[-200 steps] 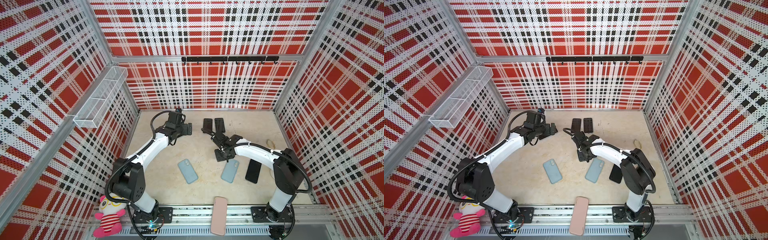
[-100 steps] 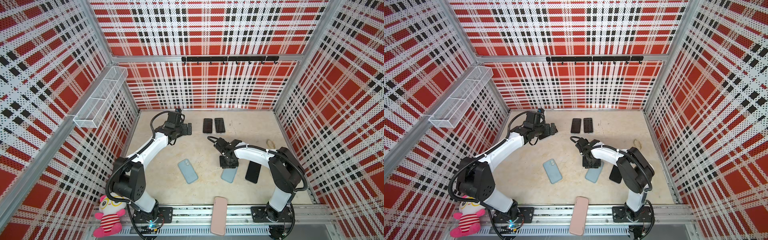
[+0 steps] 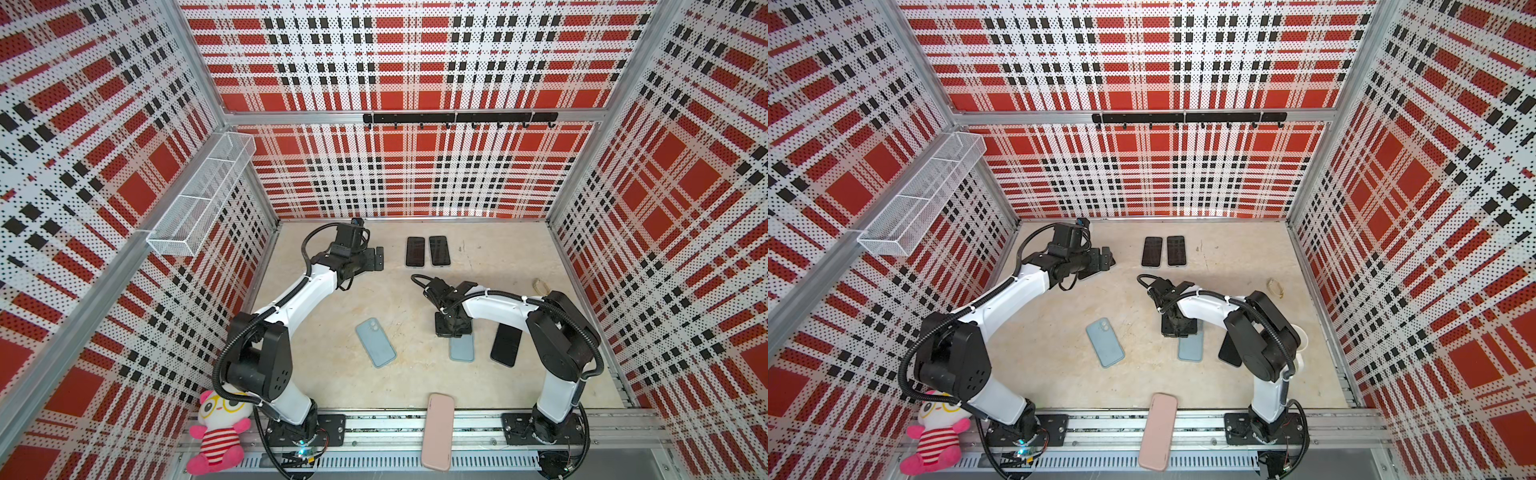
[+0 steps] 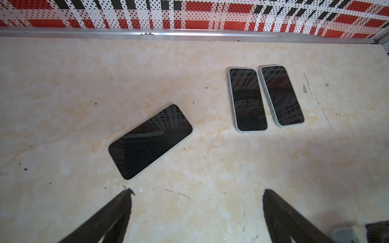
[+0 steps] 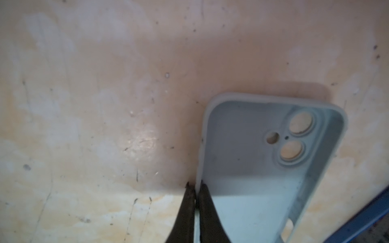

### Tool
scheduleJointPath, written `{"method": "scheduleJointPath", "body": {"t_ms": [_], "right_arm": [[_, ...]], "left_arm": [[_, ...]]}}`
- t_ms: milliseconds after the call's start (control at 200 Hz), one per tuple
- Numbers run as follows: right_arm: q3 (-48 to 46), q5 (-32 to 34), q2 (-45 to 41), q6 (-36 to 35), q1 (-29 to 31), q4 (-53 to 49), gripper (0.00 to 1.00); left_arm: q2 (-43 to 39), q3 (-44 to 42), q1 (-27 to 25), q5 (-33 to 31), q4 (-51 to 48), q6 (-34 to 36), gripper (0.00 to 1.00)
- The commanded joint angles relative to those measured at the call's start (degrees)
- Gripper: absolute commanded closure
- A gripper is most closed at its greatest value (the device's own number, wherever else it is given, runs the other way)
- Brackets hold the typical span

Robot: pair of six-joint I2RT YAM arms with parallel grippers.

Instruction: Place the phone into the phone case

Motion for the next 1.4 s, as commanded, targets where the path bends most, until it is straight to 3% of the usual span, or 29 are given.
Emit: {"method": "scheduleJointPath", "body": {"t_ms": [0,175,346,516,596,661,832,1152,1393], "right_arm": [[1.2,1.4,-0.9,-3.0,0.5,-0.7,0.98],[5.4,-1.1,-2.8,-22.1,0.3,-0.4,0.96],[11.2,-2.0,-1.6,-35.4,-0.4,-0.9,0.98],[16.6,-4.3,1.3,-47.5,-0.7,-0.6,0.93],[17.5,-8.9,2.4,-59.2,-0.7,-1.9,0.91],[17.1,-10.0,2.8,-68.3,-0.7,-2.3,1.00],[16.7,-6.2,4.2,-86.3,-0.8,-4.6,1.00],[20.8,-8.3,10.7,-97.9,-2.7,-9.5,1.00],[22.8,-5.8,13.3,-99.4,-2.9,-9.8,0.99]], "left_arm": [[0.2,-0.5,0.6,0.3,0.8,0.0,0.02],[-0.4,-0.4,1.2,0.3,0.8,0.0,0.02],[-1.5,-0.4,2.5,0.3,0.8,0.1,0.02],[-2.3,-0.3,3.8,0.9,0.7,0.0,0.02],[-2.6,-0.4,4.0,1.3,0.8,-0.1,0.02],[-2.7,-0.3,6.1,1.4,0.7,-0.2,0.02],[-2.8,-0.3,6.9,1.3,0.8,-0.2,0.02],[-2.7,-0.4,7.4,0.9,0.7,0.0,0.02],[-1.7,-0.5,7.5,1.1,0.8,0.0,0.02]]}}
